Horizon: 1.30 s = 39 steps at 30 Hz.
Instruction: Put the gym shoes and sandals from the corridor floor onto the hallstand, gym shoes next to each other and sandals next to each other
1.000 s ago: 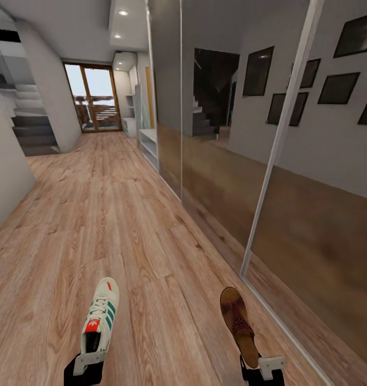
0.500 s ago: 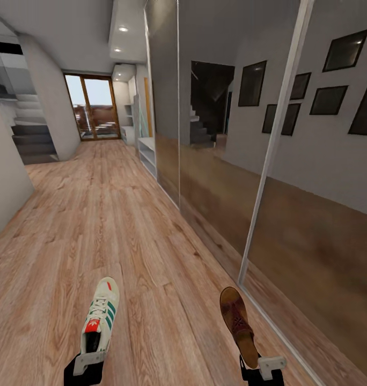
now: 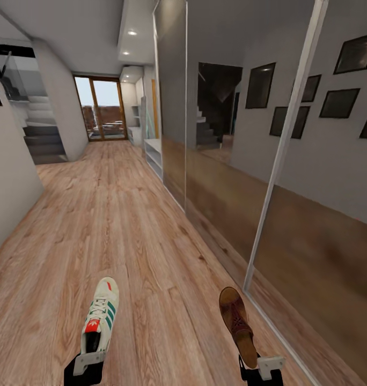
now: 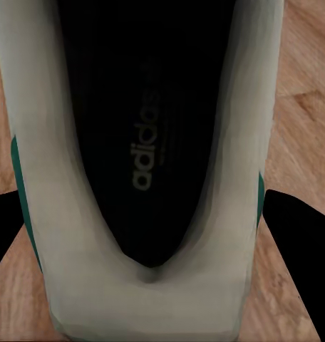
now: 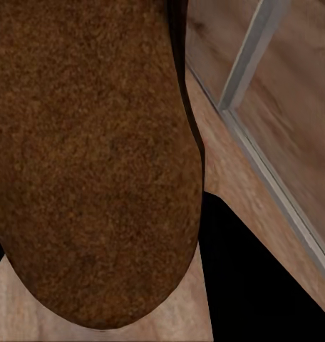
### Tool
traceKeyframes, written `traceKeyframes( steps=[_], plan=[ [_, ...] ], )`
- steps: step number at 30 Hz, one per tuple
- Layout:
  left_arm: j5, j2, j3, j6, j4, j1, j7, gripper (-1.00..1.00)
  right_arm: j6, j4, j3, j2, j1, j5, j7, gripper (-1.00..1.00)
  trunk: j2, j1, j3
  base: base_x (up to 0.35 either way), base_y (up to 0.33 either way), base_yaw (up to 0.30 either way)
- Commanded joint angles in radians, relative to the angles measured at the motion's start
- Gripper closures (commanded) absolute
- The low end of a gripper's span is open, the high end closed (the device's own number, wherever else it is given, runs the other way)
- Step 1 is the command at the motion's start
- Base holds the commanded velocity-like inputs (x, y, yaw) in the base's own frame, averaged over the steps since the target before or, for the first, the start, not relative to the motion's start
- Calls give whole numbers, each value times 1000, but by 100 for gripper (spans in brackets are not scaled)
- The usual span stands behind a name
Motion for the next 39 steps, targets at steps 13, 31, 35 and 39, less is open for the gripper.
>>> traceKeyframes(
  steps=[13, 31, 35, 39],
  plan=[
    [-8, -2, 7, -5, 1, -1, -7, 100, -2, 1, -5, 0, 0, 7, -3, 100, 49, -27, 21, 17, 0, 272],
    [-6, 1, 10, -89, 44, -1, -7, 100, -2, 1, -5, -1, 0, 7, -3, 100, 49, -27, 21, 317, 53, 278],
    [-5, 2, 12, -88, 45, -1, -7, 100, -2, 1, -5, -1, 0, 7, -3, 100, 49, -27, 21, 339, 73, 278],
    [-5, 5, 14, -82, 47, -1, -6, 100, -2, 1, -5, -1, 0, 7, -3, 100, 49, -27, 20, 339, 73, 278]
  ],
)
